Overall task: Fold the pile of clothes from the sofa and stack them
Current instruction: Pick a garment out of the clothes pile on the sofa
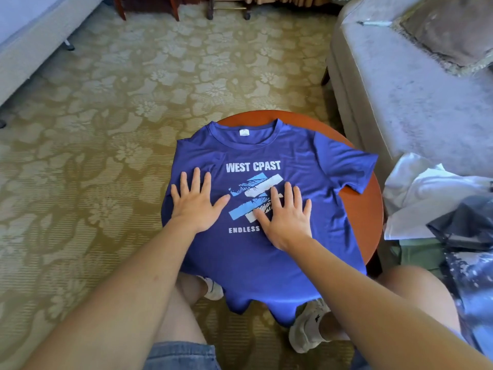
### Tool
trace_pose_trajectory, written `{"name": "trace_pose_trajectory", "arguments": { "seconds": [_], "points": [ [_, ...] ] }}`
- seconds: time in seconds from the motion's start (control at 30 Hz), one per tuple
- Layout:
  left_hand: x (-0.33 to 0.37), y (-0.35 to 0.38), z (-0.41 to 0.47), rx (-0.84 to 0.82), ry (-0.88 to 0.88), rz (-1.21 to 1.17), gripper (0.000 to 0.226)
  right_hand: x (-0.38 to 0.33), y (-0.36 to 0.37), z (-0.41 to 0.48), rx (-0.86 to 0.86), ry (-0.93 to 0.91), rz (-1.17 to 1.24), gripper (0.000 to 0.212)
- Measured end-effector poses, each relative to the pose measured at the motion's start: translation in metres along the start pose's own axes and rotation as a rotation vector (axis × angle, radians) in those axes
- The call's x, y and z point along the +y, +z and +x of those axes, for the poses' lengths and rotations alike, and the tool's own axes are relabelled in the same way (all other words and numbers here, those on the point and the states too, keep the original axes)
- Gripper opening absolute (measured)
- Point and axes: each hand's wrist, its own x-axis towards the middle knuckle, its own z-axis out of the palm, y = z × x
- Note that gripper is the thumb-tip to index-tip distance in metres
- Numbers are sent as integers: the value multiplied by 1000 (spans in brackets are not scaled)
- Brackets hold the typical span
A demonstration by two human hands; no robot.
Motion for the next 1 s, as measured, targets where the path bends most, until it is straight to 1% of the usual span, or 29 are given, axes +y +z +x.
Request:
{"name": "trace_pose_trajectory", "arguments": {
  "seconds": [0.1, 0.13, 0.27, 0.33, 0.4, 0.47, 0.53, 0.6, 0.67, 0.8, 0.9, 1.0],
  "points": [
    [-10, -1, -1, 1, 35, 19, 84, 12, -15, 11, 110, 42, 120, 73],
    [-10, -4, -2, -10, 31, 11, 84, 23, -20, 18, 119, 67, 119, 72],
    [11, -21, 3, -54, -87, -72, 86, 76, -32, 34, 8, 180, 36, 71],
    [27, -24, 8, -64, -150, -28, 89, 99, -34, 35, -14, 223, 40, 71],
    [44, -24, 12, -45, -179, 17, 91, 118, -37, 33, 10, 232, 50, 70],
    [64, -18, 14, 21, -106, 38, 88, 134, -42, 29, 67, 252, 78, 67],
    [91, -8, 13, 84, 32, 39, 83, 149, -44, 27, 117, 310, 130, 66],
    [118, 2, 11, 102, 128, 20, 79, 161, -44, 28, 148, 371, 192, 67],
    [139, 10, 9, 88, 185, 17, 77, 169, -44, 35, 162, 380, 263, 67],
    [150, 19, 7, 93, 201, 32, 74, 180, -48, 52, 117, 345, 395, 62],
    [151, 19, 7, 99, 194, 31, 74, 190, -46, 60, 109, 301, 407, 59],
    [156, 18, 8, 102, 187, 37, 73, 197, -47, 61, 146, 281, 410, 64]
  ]
}}
